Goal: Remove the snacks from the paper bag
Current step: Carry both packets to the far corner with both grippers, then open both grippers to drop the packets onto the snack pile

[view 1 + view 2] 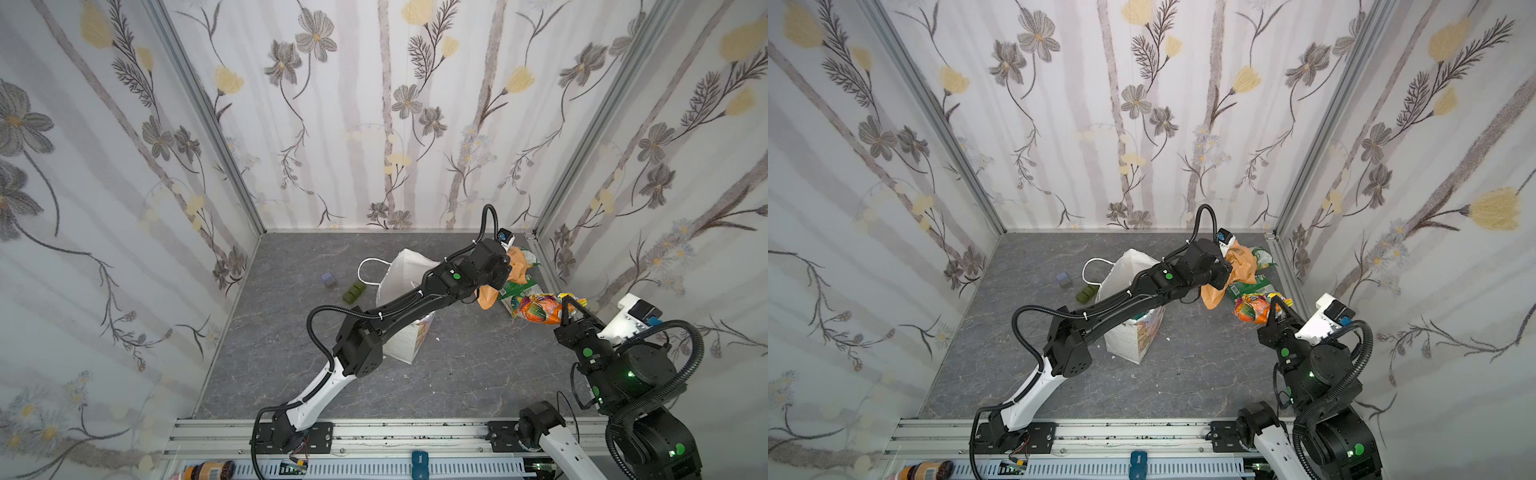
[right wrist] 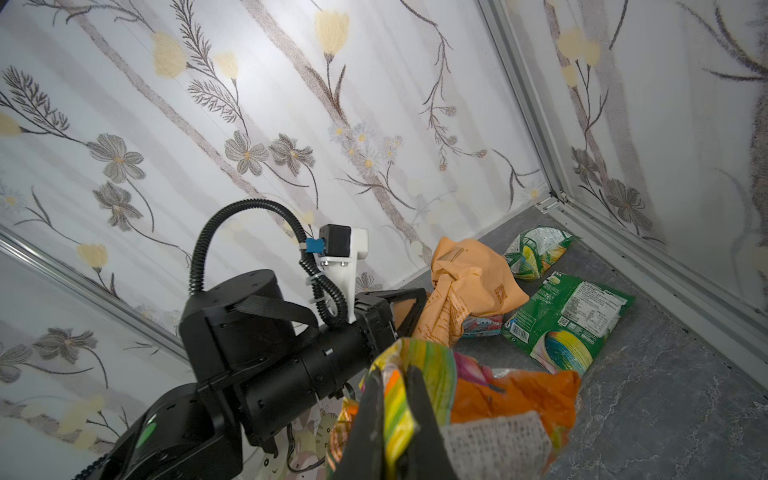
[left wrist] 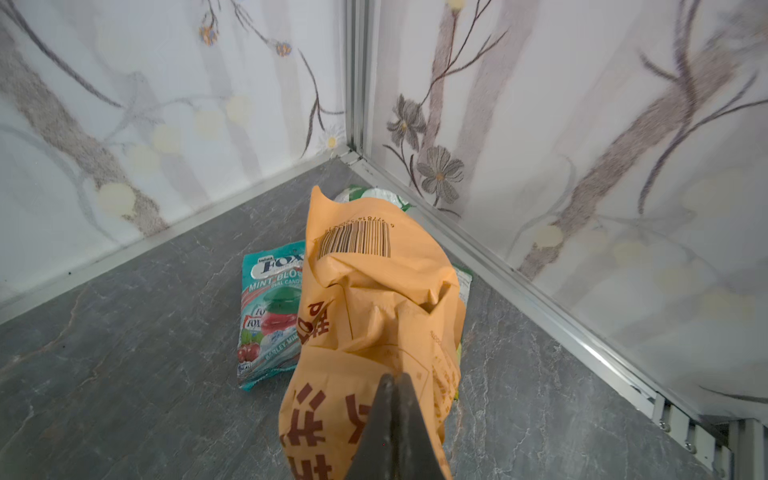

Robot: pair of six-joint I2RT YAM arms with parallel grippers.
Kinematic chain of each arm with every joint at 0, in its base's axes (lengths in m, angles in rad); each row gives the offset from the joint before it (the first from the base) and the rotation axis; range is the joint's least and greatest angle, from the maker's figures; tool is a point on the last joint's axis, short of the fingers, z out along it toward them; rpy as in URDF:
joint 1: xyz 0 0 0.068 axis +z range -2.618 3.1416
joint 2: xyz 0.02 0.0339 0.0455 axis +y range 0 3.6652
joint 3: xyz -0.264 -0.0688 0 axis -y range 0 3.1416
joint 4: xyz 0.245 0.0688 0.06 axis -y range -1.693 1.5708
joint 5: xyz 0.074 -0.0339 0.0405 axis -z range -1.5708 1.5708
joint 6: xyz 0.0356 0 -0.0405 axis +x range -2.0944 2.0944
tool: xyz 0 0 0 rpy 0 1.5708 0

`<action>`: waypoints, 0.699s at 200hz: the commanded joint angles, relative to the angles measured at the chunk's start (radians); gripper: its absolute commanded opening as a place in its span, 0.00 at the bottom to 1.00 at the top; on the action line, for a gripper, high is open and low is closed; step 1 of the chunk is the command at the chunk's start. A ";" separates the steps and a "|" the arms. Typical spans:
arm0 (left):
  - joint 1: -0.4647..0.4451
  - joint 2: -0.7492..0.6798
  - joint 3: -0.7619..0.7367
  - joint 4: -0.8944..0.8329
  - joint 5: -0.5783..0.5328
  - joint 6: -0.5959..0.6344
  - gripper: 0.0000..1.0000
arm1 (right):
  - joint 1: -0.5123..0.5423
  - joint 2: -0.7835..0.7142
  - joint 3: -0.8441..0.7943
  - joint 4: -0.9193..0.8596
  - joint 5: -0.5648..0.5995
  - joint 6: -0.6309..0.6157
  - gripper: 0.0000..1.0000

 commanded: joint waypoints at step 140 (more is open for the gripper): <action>0.000 -0.048 0.042 -0.066 -0.026 -0.049 0.27 | 0.000 0.027 0.032 -0.005 0.034 -0.017 0.00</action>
